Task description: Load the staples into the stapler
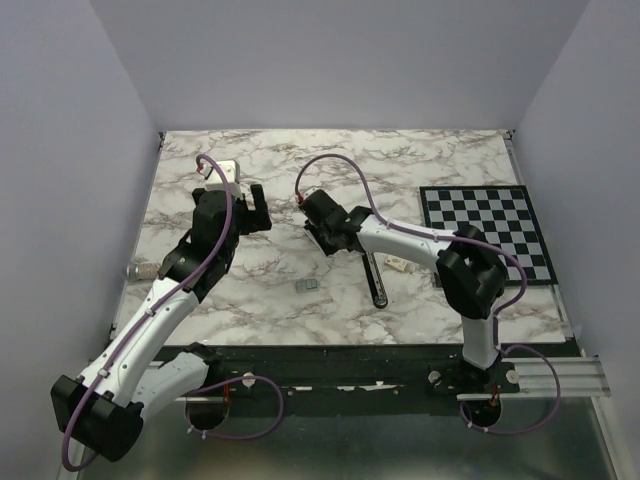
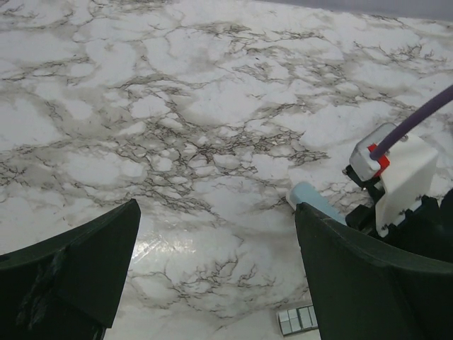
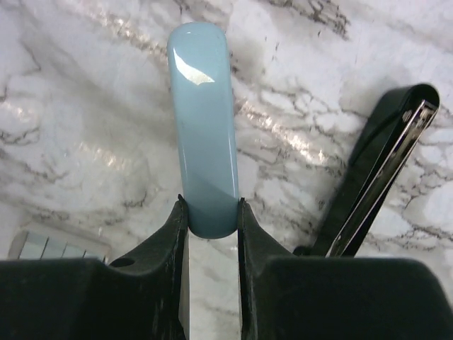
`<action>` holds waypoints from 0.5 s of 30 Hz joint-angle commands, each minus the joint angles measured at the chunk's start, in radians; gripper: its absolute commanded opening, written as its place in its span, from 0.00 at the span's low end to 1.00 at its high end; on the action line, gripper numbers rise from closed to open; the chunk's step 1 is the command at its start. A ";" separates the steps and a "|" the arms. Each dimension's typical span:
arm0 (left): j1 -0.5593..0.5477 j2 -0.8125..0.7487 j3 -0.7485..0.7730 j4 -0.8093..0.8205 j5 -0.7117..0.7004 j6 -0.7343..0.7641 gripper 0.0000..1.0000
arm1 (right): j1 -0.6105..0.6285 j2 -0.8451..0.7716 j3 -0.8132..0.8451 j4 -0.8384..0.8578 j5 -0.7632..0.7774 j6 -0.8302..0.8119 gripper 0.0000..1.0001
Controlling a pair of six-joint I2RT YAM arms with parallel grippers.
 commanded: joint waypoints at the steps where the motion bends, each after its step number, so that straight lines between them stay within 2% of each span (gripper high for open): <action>1: 0.011 -0.014 -0.011 0.015 -0.024 0.008 0.98 | -0.030 0.101 0.139 0.035 0.020 -0.042 0.12; 4: 0.014 -0.014 -0.013 0.017 -0.022 0.008 0.98 | -0.045 0.171 0.207 0.035 0.017 -0.052 0.16; 9: 0.017 -0.012 -0.011 0.015 -0.016 0.008 0.99 | -0.064 0.224 0.288 0.035 0.005 -0.053 0.32; 13: 0.020 -0.011 -0.011 0.015 -0.007 0.005 0.99 | -0.070 0.202 0.289 0.029 0.005 -0.058 0.42; 14: 0.020 -0.011 -0.011 0.015 -0.004 0.003 0.99 | -0.070 0.187 0.284 0.027 0.004 -0.056 0.48; 15: 0.020 -0.009 -0.013 0.017 -0.002 0.003 0.99 | -0.068 0.158 0.264 0.024 -0.002 -0.056 0.49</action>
